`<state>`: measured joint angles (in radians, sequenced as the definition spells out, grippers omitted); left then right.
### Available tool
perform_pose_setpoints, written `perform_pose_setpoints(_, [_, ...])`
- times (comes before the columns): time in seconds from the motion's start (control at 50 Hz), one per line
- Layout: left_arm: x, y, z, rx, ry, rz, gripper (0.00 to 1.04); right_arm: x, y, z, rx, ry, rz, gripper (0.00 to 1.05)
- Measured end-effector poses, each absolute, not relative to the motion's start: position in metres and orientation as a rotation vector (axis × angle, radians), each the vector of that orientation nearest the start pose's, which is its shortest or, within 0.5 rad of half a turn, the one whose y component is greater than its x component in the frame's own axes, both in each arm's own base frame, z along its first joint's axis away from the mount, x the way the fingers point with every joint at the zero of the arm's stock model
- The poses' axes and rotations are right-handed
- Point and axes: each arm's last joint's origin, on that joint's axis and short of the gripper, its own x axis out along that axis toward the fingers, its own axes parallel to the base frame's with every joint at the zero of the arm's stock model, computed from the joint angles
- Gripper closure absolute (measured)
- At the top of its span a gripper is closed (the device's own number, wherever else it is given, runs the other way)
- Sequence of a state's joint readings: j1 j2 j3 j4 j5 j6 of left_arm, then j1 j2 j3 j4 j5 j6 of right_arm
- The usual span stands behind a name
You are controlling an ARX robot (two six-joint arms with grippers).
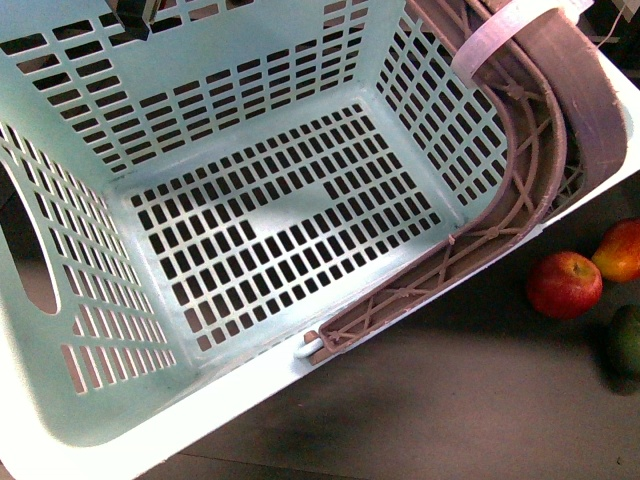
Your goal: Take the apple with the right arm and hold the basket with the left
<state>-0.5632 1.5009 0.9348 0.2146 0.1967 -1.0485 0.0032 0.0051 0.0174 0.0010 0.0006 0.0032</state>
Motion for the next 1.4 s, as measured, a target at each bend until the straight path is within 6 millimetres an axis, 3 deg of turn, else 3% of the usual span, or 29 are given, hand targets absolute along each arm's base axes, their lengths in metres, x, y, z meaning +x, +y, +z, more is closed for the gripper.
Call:
perform_pose_setpoints(0.36, [0.277, -0.181, 0.253, -0.919, 0.708, -0.491, 0.87, 0.097, 0.0, 0.169, 0.003, -0.013, 0.003, 0.09])
perform_pose_setpoints(0.42, [0.277, -0.181, 0.253, -0.918, 0.709, -0.491, 0.87, 0.098, 0.0, 0.17, 0.052, 0.13, -0.035, 0.09])
perform_pose_setpoints(0.46, [0.277, -0.181, 0.253, -0.918, 0.708, -0.491, 0.87, 0.099, -0.001, 0.167, 0.102, 0.326, -0.083, 0.09])
perform_pose_setpoints(0.561, [0.276, -0.182, 0.253, -0.915, 0.707, -0.494, 0.87, 0.104, -0.003, 0.156, 0.144, 0.545, -0.116, 0.09])
perform_pose_setpoints(0.761, [0.277, -0.182, 0.253, -0.912, 0.705, -0.495, 0.87, 0.12, -0.016, 0.141, 0.121, 0.58, -0.171, 0.09])
perform_pose_setpoints(1.001, [0.277, -0.182, 0.253, -0.913, 0.706, -0.494, 0.87, 0.169, -0.03, 0.114, -0.05, 0.605, -0.138, 0.09])
perform_pose_setpoints(1.161, [0.277, -0.182, 0.253, -0.915, 0.707, -0.494, 0.87, 0.218, -0.035, 0.097, -0.124, 0.623, -0.092, 0.09])
perform_pose_setpoints(1.281, [0.277, -0.182, 0.253, -0.914, 0.706, -0.495, 0.87, 0.248, -0.034, 0.07, -0.183, 0.71, -0.035, 0.09])
perform_pose_setpoints(1.401, [0.277, -0.182, 0.253, -0.914, 0.707, -0.495, 0.87, 0.263, -0.033, 0.047, -0.229, 0.787, -0.01, 0.09])
